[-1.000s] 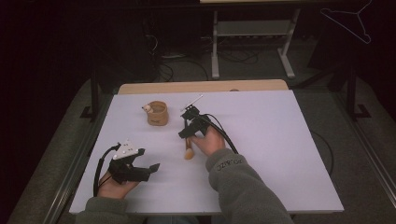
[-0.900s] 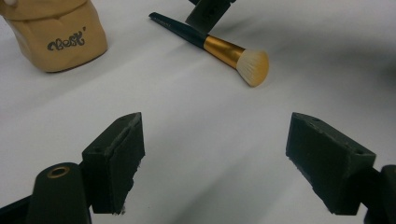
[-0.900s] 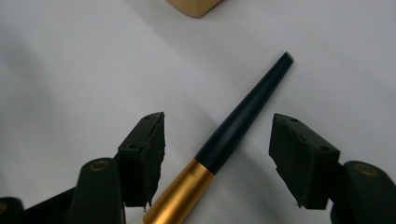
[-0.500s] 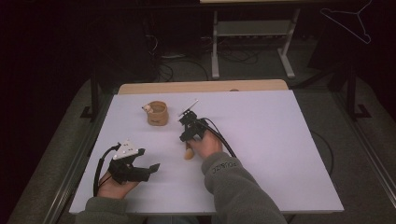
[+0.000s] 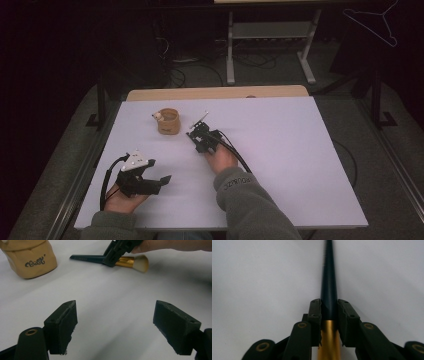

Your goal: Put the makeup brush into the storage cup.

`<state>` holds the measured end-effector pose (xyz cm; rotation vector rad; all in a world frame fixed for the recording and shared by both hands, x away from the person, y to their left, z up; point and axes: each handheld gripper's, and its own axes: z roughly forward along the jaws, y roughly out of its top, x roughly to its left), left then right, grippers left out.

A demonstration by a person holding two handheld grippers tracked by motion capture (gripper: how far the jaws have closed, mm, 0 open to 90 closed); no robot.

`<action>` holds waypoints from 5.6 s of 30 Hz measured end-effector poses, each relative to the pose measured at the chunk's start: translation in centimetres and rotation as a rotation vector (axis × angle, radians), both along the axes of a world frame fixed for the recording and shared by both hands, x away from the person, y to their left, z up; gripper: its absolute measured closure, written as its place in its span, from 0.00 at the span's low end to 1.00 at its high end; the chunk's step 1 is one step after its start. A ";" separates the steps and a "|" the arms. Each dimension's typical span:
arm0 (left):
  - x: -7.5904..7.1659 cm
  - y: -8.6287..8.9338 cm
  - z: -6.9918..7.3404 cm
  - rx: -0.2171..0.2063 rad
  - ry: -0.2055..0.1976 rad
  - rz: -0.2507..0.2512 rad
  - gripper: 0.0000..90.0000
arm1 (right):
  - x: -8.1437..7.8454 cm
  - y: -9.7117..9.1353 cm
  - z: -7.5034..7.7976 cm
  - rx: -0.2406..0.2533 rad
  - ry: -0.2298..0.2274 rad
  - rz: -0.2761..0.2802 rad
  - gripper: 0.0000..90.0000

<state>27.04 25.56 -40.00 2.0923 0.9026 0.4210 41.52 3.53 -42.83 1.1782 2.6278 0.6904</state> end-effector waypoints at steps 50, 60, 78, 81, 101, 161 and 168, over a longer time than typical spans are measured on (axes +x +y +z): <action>-0.1 -0.3 0.4 0.031 -0.012 -0.027 0.22 | -1.8 -4.1 4.1 0.165 -0.004 0.175 0.82; -0.2 -1.0 1.4 0.036 -0.038 -0.065 0.22 | -3.2 -4.7 4.9 0.167 0.003 0.307 0.82; 0.2 -5.8 5.1 0.228 -0.037 -0.389 0.32 | -8.8 -5.5 6.9 0.119 0.006 0.611 0.82; 0.2 -6.6 5.1 0.258 -0.025 -0.447 0.36 | -9.5 -5.4 6.9 0.113 -0.002 0.656 0.82; 0.1 -8.8 4.0 0.398 0.113 -0.700 0.72 | -11.7 -4.2 7.0 0.099 0.025 0.826 0.82; -0.1 -7.9 4.3 0.237 0.083 -0.667 0.83 | -10.7 -5.7 8.2 0.126 0.035 0.884 0.73; 0.0 -7.7 4.2 0.219 0.085 -0.642 0.82 | -10.7 -6.0 8.6 0.140 0.028 0.870 0.79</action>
